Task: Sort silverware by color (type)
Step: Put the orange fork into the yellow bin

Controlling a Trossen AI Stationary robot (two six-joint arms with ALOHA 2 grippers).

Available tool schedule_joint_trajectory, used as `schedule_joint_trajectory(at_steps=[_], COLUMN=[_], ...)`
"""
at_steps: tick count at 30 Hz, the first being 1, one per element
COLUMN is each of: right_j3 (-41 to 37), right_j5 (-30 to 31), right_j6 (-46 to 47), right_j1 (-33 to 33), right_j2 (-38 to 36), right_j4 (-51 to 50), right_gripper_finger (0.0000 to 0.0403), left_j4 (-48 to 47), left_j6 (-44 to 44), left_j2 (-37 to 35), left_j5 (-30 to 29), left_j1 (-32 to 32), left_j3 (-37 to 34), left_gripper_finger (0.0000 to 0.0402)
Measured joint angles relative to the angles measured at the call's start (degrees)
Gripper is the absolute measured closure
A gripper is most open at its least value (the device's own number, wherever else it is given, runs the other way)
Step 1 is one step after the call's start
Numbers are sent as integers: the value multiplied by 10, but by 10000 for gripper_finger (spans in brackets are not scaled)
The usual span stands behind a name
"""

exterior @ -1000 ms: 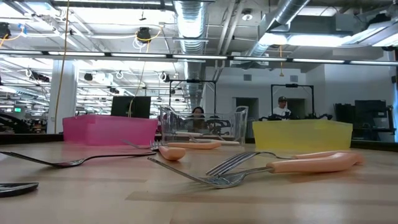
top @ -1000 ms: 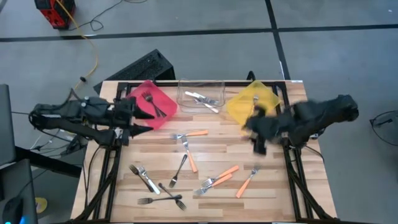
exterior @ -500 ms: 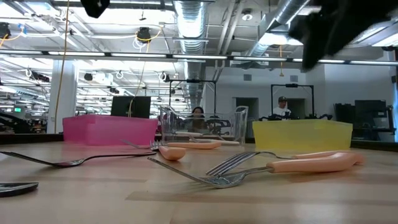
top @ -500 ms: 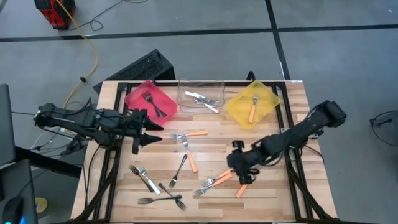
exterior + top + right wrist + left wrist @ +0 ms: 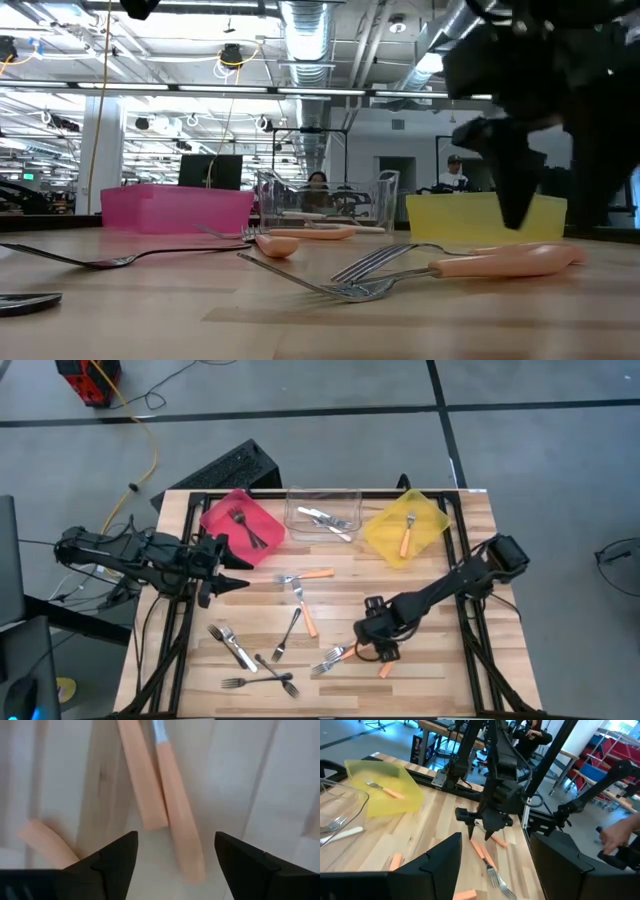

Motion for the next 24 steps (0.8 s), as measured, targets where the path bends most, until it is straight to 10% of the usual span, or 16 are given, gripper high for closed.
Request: schedule_joint_trajectory(at_steps=[13, 24], right_j3=[2, 1], right_j5=[8, 9], right_j6=[-67, -58], right_j1=[-1, -20], right_j2=[58, 68], right_j4=[-8, -4], right_gripper_finger=[130, 276], left_j4=[-30, -29], left_j6=[-23, -29], left_j2=[2, 1], left_j5=[-7, -23], left_j1=[0, 0], left_j3=[0, 0], left_gripper_finger=[182, 182])
